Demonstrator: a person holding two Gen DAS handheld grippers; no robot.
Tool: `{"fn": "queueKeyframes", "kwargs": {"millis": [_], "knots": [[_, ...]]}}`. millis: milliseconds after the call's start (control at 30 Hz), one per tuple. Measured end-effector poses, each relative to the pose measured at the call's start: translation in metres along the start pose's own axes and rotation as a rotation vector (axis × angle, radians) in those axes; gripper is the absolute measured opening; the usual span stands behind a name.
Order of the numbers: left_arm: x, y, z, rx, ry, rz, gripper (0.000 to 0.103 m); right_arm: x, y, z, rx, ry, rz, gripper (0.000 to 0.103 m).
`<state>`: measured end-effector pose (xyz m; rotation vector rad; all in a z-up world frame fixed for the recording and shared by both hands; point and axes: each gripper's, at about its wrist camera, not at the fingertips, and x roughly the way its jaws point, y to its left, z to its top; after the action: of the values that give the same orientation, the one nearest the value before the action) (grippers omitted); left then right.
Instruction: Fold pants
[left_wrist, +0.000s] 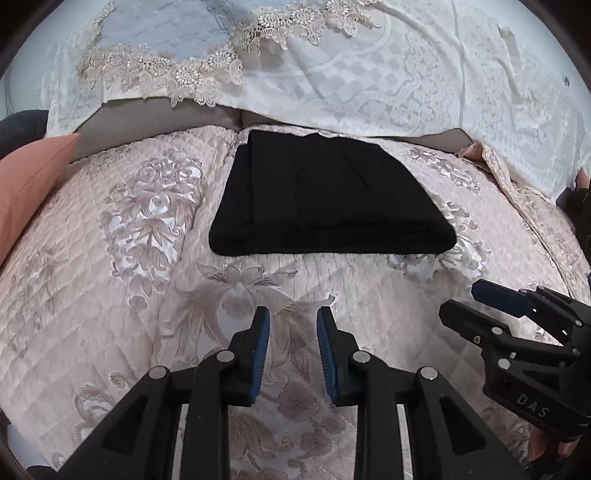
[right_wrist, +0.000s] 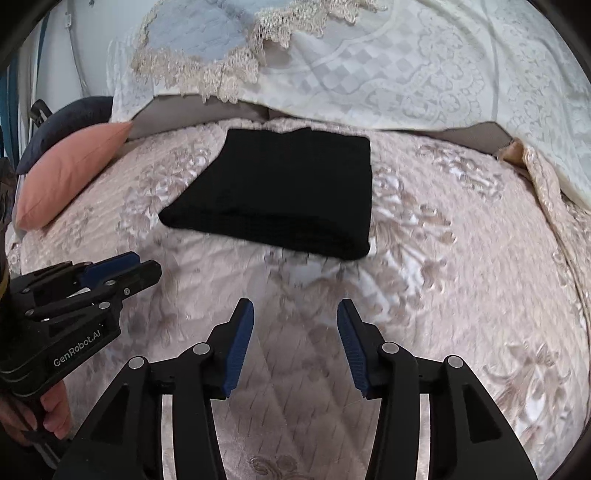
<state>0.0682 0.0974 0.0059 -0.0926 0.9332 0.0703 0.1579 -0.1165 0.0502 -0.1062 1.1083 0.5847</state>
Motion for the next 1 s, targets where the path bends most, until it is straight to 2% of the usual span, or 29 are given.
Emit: {"fn": "queueKeyframes", "kwargs": {"millis": [233,400,567,1000], "knots": [[0.018,0.001,-0.007,-0.002,0.010,0.038,0.030,0.021,0.002,0.000,-0.023,0.002,-0.046,0.049],[0.024,-0.001,-0.007,0.009,0.013,0.041,0.041,0.028,0.001,0.001,-0.003,0.019,-0.047,0.052],[0.027,0.002,-0.006,-0.003,0.021,0.030,0.047,0.031,0.006,0.001,-0.025,0.027,-0.071,0.055],[0.028,0.002,-0.007,0.005,0.014,0.038,0.050,0.033,0.003,-0.001,-0.013,0.025,-0.053,0.057]]}}
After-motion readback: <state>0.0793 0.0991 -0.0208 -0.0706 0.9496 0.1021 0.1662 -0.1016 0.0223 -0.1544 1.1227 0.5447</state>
